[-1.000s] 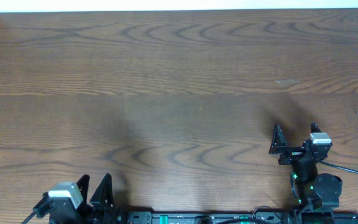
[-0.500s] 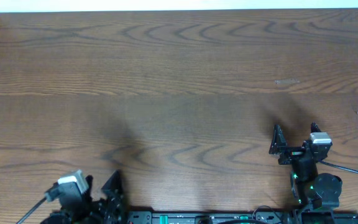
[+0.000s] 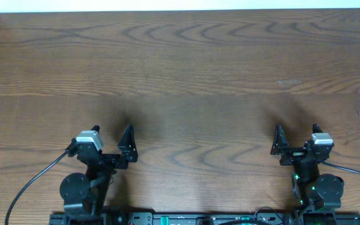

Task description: Untangle cables

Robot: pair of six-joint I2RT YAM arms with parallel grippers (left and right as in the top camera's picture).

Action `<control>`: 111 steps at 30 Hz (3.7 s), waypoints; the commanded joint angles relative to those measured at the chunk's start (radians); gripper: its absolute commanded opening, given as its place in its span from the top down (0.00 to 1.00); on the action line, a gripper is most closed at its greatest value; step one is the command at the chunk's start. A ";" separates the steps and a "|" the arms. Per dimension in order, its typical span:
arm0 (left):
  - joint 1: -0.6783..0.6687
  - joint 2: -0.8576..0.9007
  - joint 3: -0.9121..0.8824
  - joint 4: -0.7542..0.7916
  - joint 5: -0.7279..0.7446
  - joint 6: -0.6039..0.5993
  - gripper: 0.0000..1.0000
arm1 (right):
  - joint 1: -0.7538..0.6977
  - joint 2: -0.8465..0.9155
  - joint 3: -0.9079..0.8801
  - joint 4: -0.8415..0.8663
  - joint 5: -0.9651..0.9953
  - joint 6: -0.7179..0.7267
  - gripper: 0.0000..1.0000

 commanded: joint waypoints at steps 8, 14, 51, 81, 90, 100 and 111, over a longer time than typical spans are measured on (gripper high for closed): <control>0.001 -0.027 -0.237 0.360 -0.150 0.030 0.01 | -0.007 -0.003 -0.001 -0.004 -0.002 0.008 0.01; 0.002 -0.100 -0.252 0.349 -0.285 0.032 0.01 | -0.007 -0.003 -0.001 -0.004 -0.002 0.008 0.01; 0.002 -0.120 -0.282 0.143 -0.299 0.188 0.01 | -0.007 -0.003 -0.001 -0.004 -0.002 0.008 0.01; 0.002 -0.120 -0.282 0.143 -0.299 0.188 0.01 | -0.004 -0.018 -0.001 -0.004 -0.002 0.008 0.01; 0.002 -0.120 -0.282 0.143 -0.299 0.188 0.01 | -0.004 -0.018 -0.001 -0.004 -0.002 0.008 0.01; 0.002 -0.120 -0.282 0.143 -0.299 0.187 0.01 | -0.004 -0.018 -0.001 -0.004 -0.002 0.008 0.01; 0.002 -0.120 -0.282 0.143 -0.299 0.188 0.01 | -0.004 -0.018 -0.001 -0.004 -0.002 0.008 0.01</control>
